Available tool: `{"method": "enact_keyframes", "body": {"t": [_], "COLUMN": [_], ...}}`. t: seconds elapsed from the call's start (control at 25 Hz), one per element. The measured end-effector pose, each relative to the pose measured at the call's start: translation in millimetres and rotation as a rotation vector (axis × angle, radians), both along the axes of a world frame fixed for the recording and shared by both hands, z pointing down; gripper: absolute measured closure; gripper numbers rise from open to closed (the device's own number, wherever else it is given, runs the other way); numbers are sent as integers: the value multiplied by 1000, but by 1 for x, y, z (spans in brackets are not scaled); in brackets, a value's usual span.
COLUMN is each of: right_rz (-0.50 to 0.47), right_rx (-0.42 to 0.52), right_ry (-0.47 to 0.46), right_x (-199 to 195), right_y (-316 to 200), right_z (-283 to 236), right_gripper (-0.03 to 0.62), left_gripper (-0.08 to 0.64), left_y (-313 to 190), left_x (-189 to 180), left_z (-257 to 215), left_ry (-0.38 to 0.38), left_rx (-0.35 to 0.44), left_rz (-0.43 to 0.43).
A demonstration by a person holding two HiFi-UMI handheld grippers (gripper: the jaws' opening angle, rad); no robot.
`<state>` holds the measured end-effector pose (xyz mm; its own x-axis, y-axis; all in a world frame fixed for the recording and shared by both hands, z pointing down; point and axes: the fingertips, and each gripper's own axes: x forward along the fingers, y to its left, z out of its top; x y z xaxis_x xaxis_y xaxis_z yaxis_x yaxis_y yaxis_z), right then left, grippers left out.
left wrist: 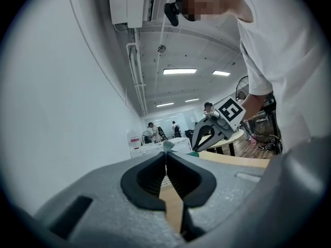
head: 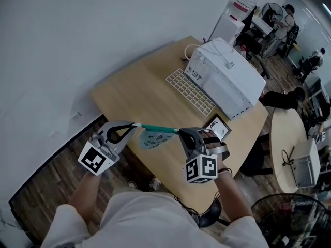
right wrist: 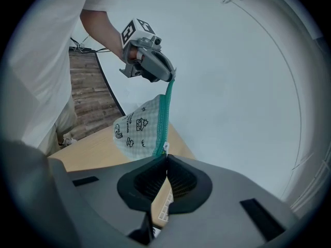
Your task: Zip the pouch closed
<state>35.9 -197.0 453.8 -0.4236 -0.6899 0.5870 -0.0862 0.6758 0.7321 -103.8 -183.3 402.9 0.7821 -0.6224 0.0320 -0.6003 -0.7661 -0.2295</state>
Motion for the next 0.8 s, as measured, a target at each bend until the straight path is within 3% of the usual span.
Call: {"method": "enact_keyframes", "body": {"t": [0.36,0.8], "right_rz": [33,63], "right_rx": [-10,-19], "right_ry": [18,-49], "right_x": [6,12], "right_y": [-9,-4], "right_z": [1,-3], "right_gripper": [589,589], "left_gripper": [543,543], "left_y": [-5,-4], "left_x": [-16,-13], "left_z": [-1,2], "left_ry": [20,57], "left_rx": [-12,-39], "left_rz": [-45,-52]}}
